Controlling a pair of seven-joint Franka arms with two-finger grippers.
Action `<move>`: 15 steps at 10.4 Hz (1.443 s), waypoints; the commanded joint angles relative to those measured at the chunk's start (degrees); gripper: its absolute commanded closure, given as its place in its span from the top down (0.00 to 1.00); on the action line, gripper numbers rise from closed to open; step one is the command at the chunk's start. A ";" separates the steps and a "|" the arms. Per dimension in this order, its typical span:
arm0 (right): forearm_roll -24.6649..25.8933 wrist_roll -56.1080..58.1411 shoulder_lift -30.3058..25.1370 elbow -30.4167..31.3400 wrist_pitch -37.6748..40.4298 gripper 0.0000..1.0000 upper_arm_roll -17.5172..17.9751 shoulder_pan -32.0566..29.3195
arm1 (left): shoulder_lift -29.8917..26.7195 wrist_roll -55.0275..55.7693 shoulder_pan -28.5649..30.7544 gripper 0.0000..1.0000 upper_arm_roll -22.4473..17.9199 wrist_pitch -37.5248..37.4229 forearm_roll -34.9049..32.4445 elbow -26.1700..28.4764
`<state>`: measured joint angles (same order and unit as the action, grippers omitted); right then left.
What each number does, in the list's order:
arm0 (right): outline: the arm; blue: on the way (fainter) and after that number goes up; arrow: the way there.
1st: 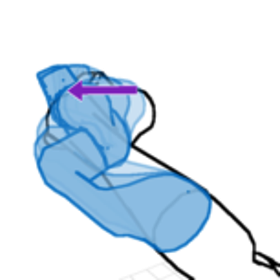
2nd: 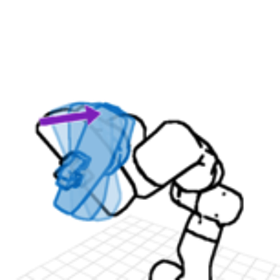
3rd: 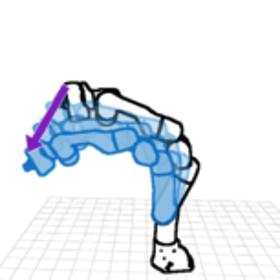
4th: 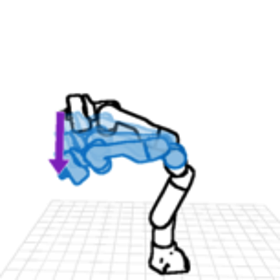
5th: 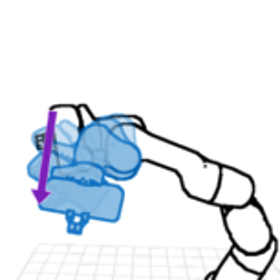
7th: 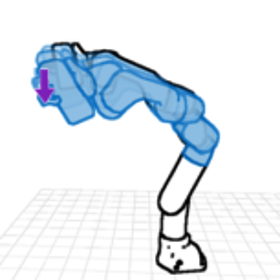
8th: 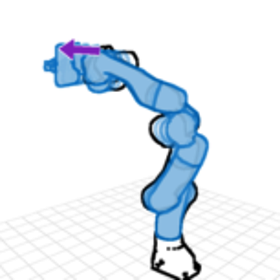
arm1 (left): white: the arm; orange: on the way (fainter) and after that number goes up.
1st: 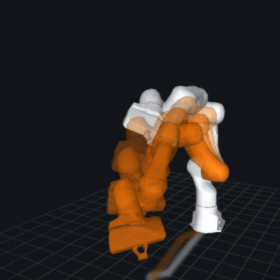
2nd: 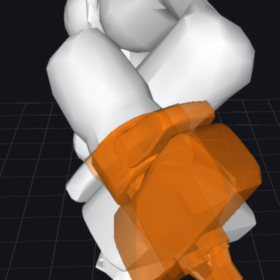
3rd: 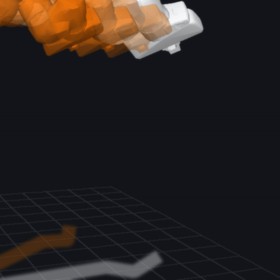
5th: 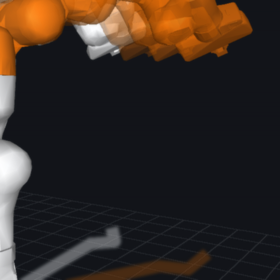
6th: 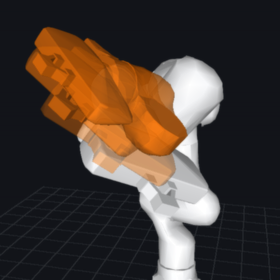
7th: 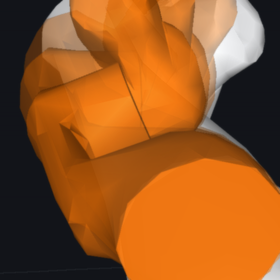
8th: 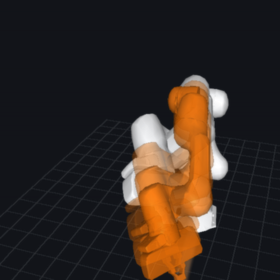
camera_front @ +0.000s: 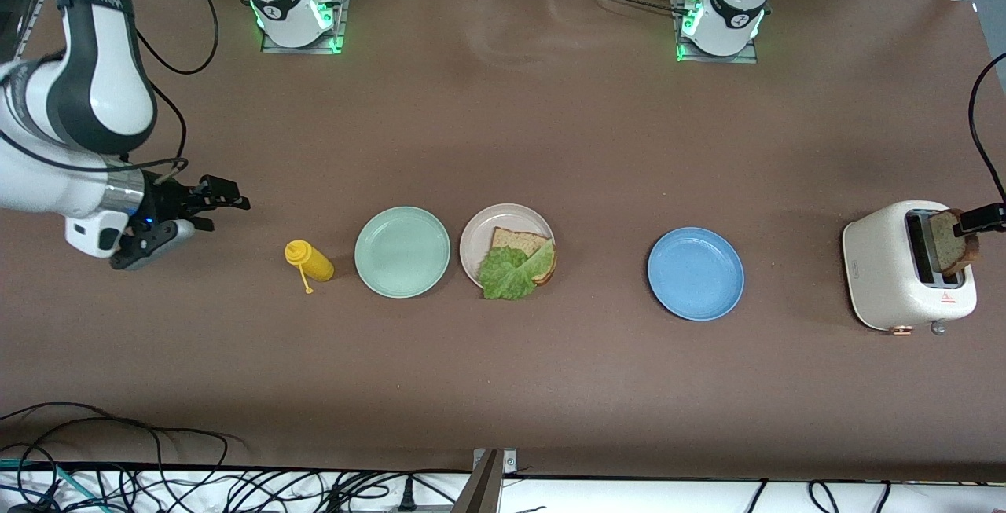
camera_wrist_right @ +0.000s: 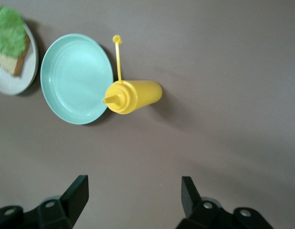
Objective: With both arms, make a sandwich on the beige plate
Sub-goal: 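Release the bottle with the right gripper while the left gripper grasps bread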
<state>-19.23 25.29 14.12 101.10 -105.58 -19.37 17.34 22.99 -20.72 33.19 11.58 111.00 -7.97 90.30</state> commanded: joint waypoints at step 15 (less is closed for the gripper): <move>21.43 -35.39 -8.50 -2.93 7.05 1.00 23.33 -20.24 | -7.95 -0.82 3.02 0.00 1.43 1.32 -1.34 4.01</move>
<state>1.07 -9.07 5.75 98.40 -99.90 2.98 -1.93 18.45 -20.79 35.77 12.16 113.58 -7.98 93.94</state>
